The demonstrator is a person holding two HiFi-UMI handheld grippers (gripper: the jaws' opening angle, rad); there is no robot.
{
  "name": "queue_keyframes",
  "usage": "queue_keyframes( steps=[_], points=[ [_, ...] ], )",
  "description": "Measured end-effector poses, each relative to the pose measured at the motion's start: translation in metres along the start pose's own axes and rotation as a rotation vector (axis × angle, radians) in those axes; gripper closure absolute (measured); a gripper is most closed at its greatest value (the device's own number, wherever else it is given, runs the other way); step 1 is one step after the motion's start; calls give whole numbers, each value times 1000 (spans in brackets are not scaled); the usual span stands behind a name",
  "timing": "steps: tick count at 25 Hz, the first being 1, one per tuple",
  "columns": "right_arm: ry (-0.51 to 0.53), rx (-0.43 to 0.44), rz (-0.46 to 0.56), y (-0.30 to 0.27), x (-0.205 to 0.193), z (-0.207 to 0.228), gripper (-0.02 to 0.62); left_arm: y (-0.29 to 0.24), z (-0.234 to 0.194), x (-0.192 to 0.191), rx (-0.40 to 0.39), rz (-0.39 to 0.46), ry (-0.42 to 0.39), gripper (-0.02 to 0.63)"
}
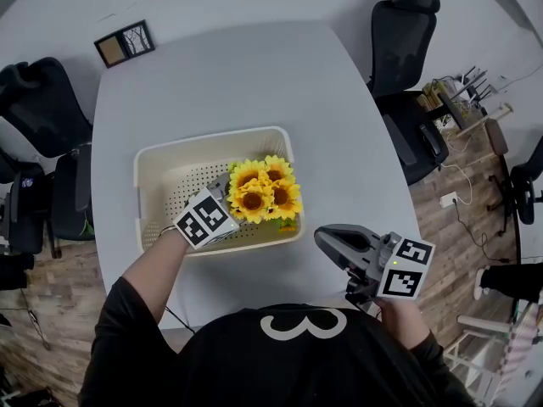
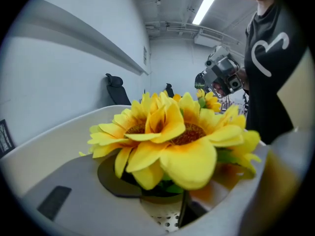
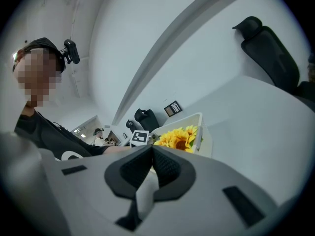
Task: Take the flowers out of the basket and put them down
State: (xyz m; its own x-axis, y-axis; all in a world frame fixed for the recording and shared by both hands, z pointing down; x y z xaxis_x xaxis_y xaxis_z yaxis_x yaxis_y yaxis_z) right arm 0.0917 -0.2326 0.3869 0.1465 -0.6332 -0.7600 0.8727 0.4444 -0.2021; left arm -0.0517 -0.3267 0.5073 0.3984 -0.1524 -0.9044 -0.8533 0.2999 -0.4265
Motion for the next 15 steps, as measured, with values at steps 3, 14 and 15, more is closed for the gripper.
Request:
queue_keyframes(
  steps=[3, 14, 15],
  points=[
    [5, 1, 0, 9, 0, -2, 586, 3, 4, 5, 19, -13, -28, 410],
    [32, 50, -3, 37, -3, -9, 586, 23, 10, 29, 142, -12, -54, 413],
    [35, 56, -3, 39, -2, -10, 585, 25, 9, 32, 160, -12, -57, 413]
  ],
)
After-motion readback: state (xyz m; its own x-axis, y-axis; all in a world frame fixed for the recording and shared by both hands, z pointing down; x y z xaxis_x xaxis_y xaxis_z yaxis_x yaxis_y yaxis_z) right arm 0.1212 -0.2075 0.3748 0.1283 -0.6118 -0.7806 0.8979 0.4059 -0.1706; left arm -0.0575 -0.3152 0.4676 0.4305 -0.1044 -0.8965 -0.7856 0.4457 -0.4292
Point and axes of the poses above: the fingertips, and each gripper's own axes: y backward along the fingers, z to its right, x out of its top, the point moved 4 cm from there along y, backward along the fingers, and after that the axes turned 4 degrees about z, right-handed, at the moved point
